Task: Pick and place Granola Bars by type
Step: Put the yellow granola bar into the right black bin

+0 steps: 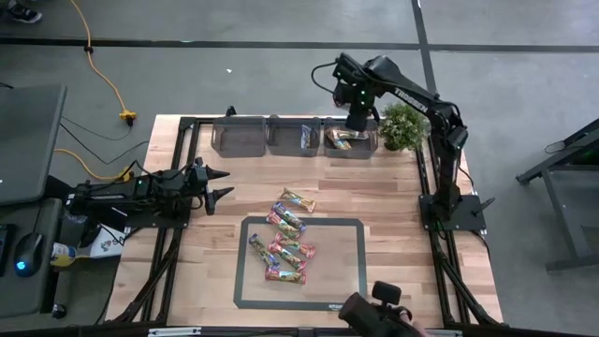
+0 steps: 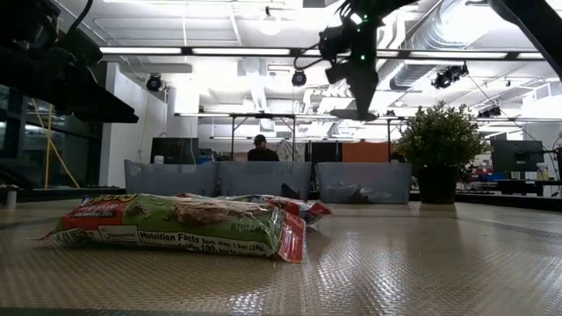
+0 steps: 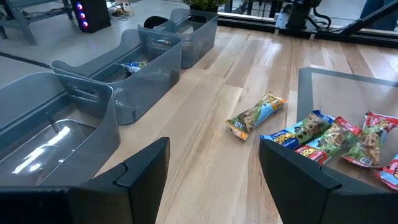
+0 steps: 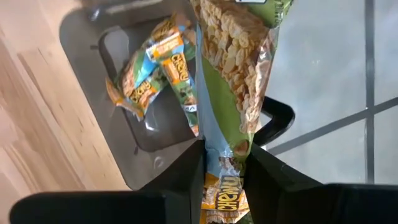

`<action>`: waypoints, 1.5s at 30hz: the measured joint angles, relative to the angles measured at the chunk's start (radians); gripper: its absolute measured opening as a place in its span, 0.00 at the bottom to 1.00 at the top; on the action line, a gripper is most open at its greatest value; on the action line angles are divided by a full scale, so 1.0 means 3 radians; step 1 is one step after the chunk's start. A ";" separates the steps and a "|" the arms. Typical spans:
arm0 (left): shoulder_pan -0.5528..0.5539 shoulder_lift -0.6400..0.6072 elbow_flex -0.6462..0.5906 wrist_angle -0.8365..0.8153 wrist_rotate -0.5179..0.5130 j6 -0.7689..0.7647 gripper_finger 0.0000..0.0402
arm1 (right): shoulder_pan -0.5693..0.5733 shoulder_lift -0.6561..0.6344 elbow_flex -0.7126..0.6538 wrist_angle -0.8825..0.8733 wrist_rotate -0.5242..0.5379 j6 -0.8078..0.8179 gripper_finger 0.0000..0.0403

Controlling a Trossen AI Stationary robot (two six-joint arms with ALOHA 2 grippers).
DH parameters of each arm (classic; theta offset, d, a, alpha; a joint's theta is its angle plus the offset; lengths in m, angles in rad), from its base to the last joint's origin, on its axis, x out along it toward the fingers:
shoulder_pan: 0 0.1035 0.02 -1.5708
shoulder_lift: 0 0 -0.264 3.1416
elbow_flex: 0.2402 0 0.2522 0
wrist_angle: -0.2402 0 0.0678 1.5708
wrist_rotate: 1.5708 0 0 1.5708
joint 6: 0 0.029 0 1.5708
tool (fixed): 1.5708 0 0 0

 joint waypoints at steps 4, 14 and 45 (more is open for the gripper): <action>0.0000 0.0000 0.0000 -0.0001 0.0000 -0.0001 0.60 | 0.0015 0.0131 0.0000 -0.0045 0.0004 -0.0096 0.20; 0.0000 0.0000 0.0001 0.0000 0.0000 -0.0001 0.60 | 0.0025 0.0478 0.0000 -0.0257 -0.0084 -0.0192 0.20; -0.0001 -0.0001 0.0000 -0.0001 0.0000 -0.0001 0.60 | 0.0155 0.0662 0.0000 -0.0450 -0.0176 -0.0086 0.21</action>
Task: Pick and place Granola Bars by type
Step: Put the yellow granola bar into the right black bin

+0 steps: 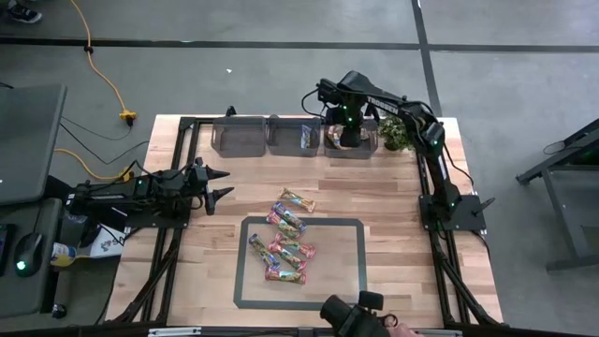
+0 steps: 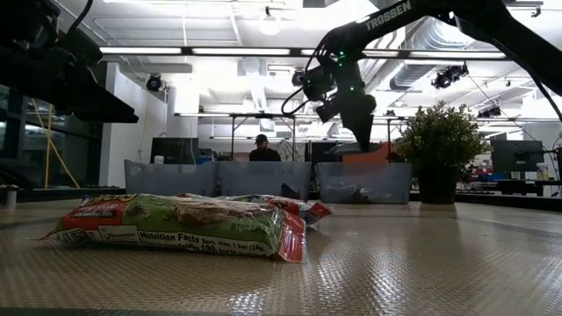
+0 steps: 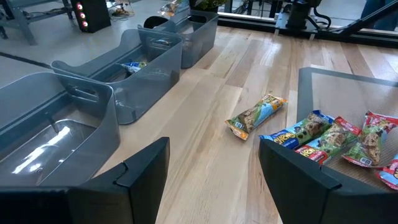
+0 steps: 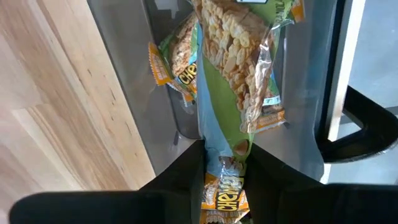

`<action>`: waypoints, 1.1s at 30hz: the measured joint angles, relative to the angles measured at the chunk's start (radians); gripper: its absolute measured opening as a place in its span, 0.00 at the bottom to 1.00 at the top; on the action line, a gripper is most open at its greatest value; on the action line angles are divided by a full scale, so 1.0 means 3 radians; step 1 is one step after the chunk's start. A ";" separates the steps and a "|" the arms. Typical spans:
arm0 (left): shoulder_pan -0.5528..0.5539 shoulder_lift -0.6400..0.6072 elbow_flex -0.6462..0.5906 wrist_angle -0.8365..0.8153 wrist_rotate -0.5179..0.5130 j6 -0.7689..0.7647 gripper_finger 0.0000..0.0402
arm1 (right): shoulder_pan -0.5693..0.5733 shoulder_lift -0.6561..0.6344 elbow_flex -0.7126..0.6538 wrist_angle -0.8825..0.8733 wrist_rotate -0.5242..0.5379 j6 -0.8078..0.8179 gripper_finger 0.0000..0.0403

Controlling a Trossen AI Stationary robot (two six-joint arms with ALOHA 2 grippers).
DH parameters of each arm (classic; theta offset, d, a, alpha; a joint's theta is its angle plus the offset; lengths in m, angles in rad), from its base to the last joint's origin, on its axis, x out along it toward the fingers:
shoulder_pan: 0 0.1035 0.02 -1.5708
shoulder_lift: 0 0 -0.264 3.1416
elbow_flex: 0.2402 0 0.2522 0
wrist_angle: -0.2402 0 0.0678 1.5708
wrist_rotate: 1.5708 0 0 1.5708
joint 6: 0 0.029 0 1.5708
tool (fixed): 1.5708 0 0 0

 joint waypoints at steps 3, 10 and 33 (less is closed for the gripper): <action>0.0001 0.0001 0.0000 0.0001 0.0000 0.0001 0.60 | 0.0000 0.0000 0.0000 0.0000 -0.0010 0.0056 0.21; 0.0000 0.0001 0.0000 0.0000 0.0000 0.0000 0.60 | 0.0000 0.0000 0.0000 0.0000 -0.0073 0.0161 0.21; 0.0001 0.0001 0.0000 0.0000 0.0000 0.0001 0.60 | -0.0011 0.0000 0.0000 0.0000 -0.0256 0.0235 0.25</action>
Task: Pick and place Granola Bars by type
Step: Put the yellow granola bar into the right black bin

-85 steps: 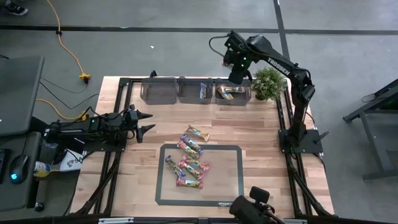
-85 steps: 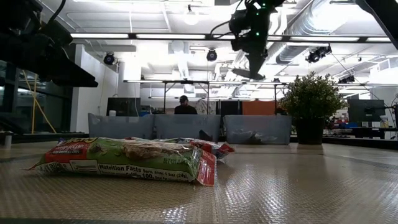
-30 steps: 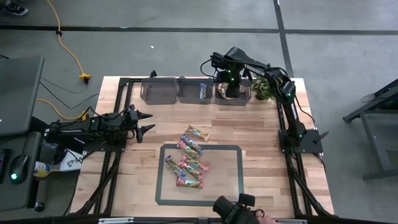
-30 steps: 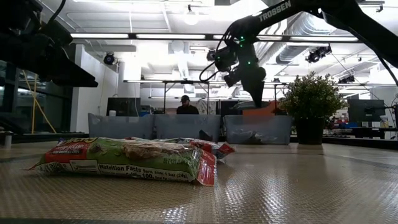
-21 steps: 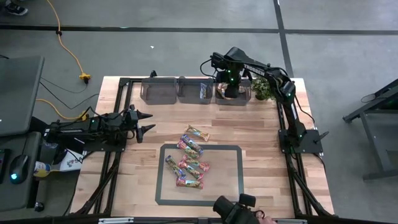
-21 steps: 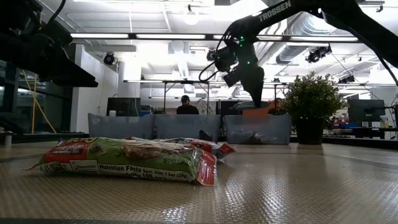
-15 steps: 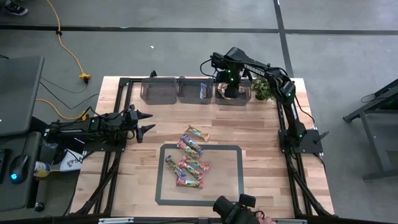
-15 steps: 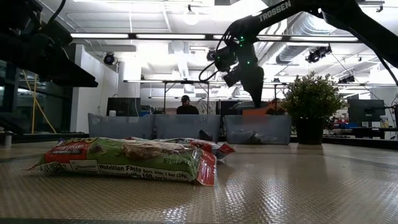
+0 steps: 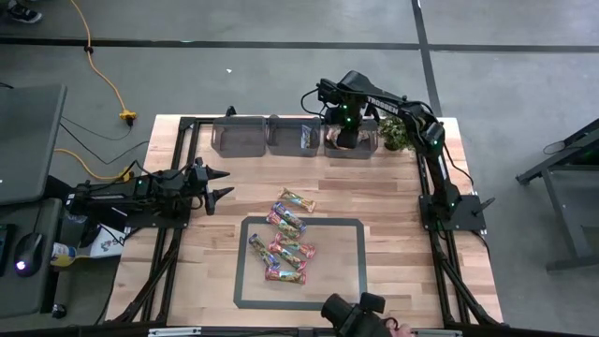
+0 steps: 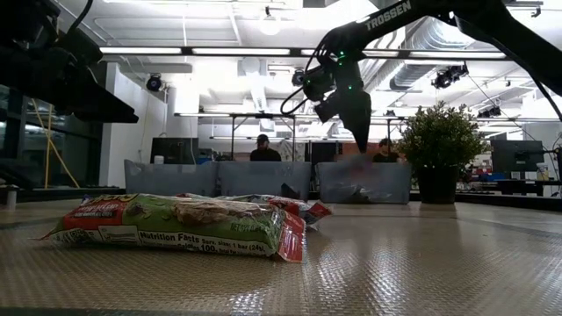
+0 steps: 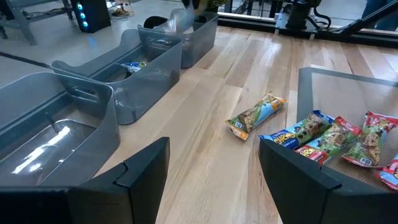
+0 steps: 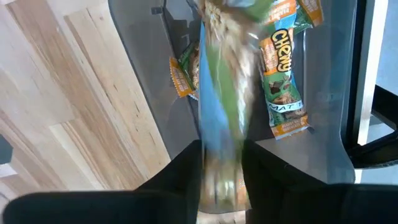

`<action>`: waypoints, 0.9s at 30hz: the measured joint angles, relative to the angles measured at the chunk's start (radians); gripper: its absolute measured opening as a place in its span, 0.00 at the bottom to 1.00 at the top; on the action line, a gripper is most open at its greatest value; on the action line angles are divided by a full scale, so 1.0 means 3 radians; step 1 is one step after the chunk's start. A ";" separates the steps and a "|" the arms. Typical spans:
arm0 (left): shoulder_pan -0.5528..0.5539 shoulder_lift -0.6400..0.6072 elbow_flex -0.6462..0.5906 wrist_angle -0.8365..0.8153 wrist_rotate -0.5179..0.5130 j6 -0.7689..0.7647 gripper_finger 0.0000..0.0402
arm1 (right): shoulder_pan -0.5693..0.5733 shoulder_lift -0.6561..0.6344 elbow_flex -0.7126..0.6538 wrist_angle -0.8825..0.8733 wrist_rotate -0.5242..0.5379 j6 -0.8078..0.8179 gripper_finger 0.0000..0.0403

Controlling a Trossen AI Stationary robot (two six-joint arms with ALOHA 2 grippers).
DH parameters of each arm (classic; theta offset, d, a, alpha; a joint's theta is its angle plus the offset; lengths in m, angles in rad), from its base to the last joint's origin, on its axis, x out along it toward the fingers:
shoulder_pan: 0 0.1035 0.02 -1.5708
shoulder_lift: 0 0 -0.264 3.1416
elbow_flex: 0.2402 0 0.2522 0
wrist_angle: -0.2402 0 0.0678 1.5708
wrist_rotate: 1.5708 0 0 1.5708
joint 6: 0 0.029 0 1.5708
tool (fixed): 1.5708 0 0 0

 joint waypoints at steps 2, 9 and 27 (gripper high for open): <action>0.0000 0.0000 0.0000 0.0001 0.0000 0.0000 0.60 | 0.0000 0.0000 0.0000 0.0000 0.0001 0.0000 0.29; 0.0000 0.0000 0.0000 0.0000 0.0000 -0.0001 0.60 | -0.0006 0.0000 0.0000 0.0000 0.0077 0.0044 0.41; -0.0001 0.0000 0.0000 0.0000 0.0000 -0.0001 0.60 | 0.0209 -0.0009 0.0474 0.0449 -0.1124 0.0350 0.43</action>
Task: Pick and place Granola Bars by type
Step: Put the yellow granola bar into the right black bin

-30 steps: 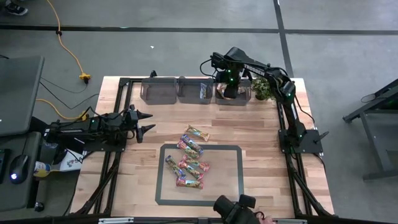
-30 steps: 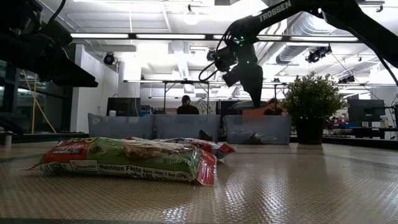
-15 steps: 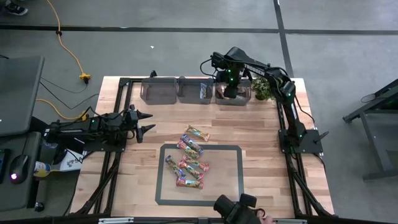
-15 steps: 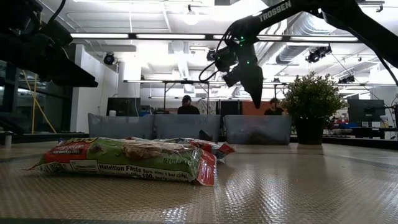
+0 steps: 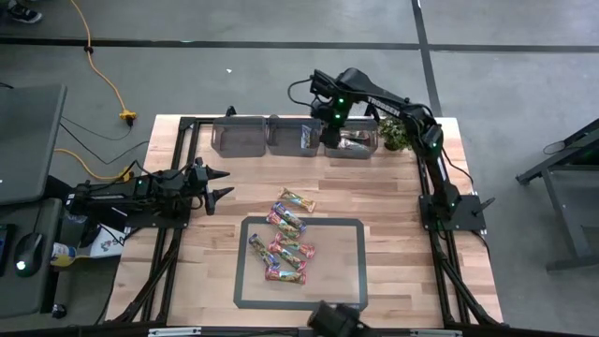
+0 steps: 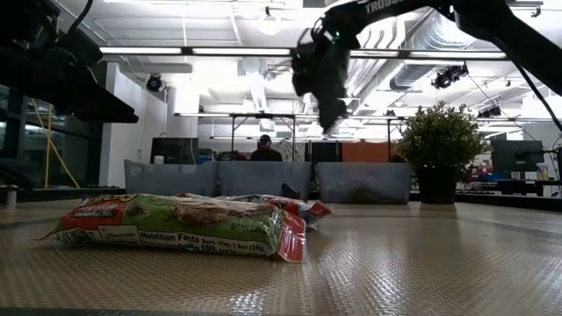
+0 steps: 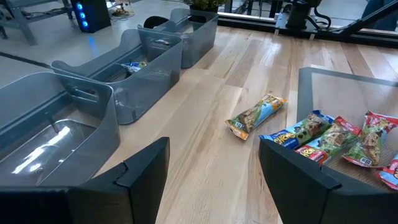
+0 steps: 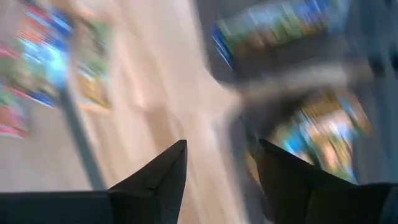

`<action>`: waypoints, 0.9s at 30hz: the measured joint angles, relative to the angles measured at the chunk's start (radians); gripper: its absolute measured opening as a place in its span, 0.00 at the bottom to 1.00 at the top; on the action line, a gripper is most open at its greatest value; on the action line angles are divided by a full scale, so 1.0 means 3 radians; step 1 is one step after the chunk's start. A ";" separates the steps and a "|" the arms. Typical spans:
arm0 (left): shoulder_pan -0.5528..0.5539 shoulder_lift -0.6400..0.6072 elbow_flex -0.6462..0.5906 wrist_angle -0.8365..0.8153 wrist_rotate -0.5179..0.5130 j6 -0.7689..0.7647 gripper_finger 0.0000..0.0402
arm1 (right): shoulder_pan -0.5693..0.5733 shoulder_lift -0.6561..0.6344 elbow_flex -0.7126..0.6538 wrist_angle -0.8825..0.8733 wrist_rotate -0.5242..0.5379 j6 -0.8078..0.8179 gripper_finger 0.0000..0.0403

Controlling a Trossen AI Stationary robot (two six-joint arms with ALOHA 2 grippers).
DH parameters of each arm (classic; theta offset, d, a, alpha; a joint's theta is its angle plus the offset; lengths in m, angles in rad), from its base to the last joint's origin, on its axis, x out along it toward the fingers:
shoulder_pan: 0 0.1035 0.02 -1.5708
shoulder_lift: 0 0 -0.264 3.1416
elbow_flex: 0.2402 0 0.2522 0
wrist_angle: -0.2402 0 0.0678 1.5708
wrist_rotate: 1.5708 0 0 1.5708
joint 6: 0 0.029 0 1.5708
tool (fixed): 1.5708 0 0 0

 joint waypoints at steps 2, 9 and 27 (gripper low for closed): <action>0.0000 0.0000 0.0000 0.0001 0.0000 0.0000 0.60 | 0.0074 0.0000 0.0105 0.0135 -0.0260 0.0041 0.43; 0.0001 0.0000 -0.0001 0.0000 0.0000 0.0001 0.60 | 0.0366 -0.0001 0.0330 0.0700 -0.1354 0.0563 0.43; 0.0001 -0.0001 -0.0001 0.0000 0.0000 0.0001 0.60 | 0.1491 -0.0003 0.0269 0.1158 0.0233 0.1090 0.43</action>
